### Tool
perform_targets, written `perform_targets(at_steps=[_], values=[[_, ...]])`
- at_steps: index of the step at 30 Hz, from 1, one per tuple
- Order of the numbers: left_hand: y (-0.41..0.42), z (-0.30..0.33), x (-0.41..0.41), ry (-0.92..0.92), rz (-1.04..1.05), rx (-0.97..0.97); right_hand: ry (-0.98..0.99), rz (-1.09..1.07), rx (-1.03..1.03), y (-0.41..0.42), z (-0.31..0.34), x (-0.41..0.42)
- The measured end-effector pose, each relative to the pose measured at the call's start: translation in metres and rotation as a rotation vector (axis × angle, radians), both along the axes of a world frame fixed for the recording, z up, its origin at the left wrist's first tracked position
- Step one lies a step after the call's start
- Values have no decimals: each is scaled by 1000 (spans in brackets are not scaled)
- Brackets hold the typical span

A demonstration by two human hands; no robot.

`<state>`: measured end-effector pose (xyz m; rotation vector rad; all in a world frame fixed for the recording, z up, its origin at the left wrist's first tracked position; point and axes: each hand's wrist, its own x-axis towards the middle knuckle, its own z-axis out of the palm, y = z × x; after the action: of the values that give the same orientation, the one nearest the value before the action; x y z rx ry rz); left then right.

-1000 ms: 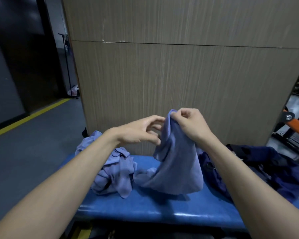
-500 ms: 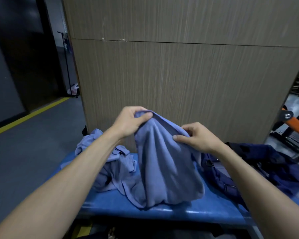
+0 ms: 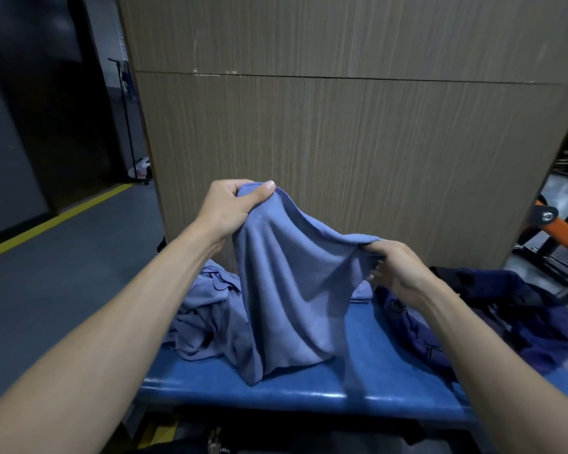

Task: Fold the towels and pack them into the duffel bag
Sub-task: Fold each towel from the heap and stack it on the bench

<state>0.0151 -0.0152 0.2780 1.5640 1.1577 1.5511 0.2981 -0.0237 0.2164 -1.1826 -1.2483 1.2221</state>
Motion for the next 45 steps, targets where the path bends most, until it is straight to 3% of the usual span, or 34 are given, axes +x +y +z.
perform_targets(at_steps=[3, 7, 12, 17, 22, 26, 29, 32, 37, 40, 42, 45], values=[[2, 5, -10, 13, 57, -5, 193, 49, -52, 0, 6, 5], [5, 4, -21, -40, 118, -68, 287, 170, -27, -2, 13, 14], [5, -5, -27, -51, 154, -141, 244, 166, 71, 2, 8, 19], [-4, -12, -32, 13, 51, -128, 226, 104, 91, 0, 8, 14], [-9, -15, -42, 117, -119, -130, 43, -88, 184, 2, 9, 17], [-14, -45, -48, 121, -366, -336, 56, -171, 144, 4, 2, 19], [-25, -82, -43, 95, -514, -508, -82, -51, -19, -4, -15, 23], [-39, -131, -40, 243, -632, -686, -313, 165, -235, -19, -38, 28], [-53, -219, -33, 422, -524, -837, -455, 248, -452, -15, -112, 32], [-47, -250, -37, 523, -348, -752, -464, 170, -474, -7, -150, 30], [-35, -257, -40, 505, -226, -650, -451, 68, -417, 2, -161, 24], [-12, -259, -44, 337, -16, -540, -405, -71, -276, 24, -166, 14]])
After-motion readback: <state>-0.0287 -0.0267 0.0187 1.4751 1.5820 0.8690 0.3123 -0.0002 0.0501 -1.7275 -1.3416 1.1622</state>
